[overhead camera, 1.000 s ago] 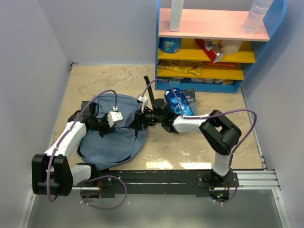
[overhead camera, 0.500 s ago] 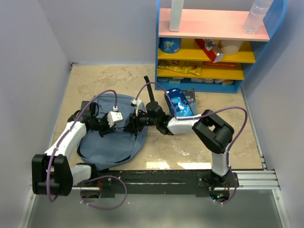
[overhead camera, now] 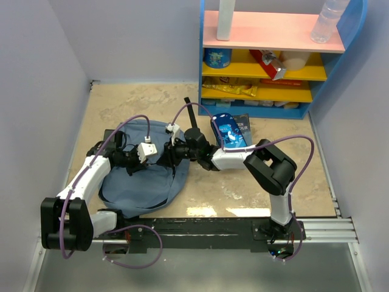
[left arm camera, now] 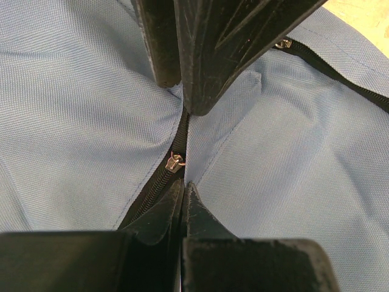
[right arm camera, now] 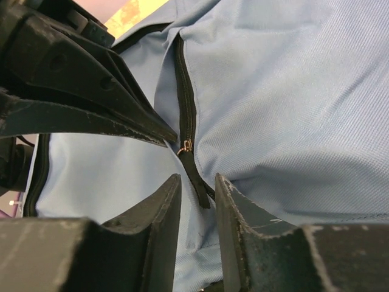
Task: Pack the student bag
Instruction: Zip the student bag at the center of the board.
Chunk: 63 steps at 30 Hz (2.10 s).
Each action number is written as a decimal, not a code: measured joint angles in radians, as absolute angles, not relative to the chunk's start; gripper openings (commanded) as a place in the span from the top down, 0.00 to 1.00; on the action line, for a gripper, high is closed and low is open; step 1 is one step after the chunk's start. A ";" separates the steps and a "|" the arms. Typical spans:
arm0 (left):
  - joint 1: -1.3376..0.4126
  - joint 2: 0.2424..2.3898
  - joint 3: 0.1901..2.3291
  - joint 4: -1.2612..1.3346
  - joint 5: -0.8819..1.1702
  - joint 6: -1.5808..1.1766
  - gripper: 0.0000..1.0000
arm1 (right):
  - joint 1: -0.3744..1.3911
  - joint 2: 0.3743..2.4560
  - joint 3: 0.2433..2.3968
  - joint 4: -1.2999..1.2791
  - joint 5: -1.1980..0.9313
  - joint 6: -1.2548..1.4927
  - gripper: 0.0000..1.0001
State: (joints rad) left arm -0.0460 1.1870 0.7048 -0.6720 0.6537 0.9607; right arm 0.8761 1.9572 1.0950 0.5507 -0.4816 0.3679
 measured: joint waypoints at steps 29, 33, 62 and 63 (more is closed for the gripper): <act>-0.046 1.187 0.705 -0.671 0.653 0.961 1.00 | 0.870 1.951 1.091 0.506 -0.463 0.341 1.00; -0.046 1.187 0.705 -0.665 0.656 0.960 1.00 | 0.865 1.921 1.070 0.478 -0.461 0.326 1.00; -0.046 1.220 0.731 -0.624 0.660 0.865 1.00 | 0.804 1.734 0.928 0.322 -0.368 0.259 0.36; -0.046 1.233 0.744 -0.613 0.651 0.844 1.00 | 0.801 1.734 0.940 0.316 -0.350 0.263 0.35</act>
State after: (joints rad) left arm -0.0463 1.2327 0.7444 -0.6132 0.6506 0.8444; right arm 0.8009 1.7344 0.9398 0.3157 -0.3504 0.2630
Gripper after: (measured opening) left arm 0.014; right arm 0.584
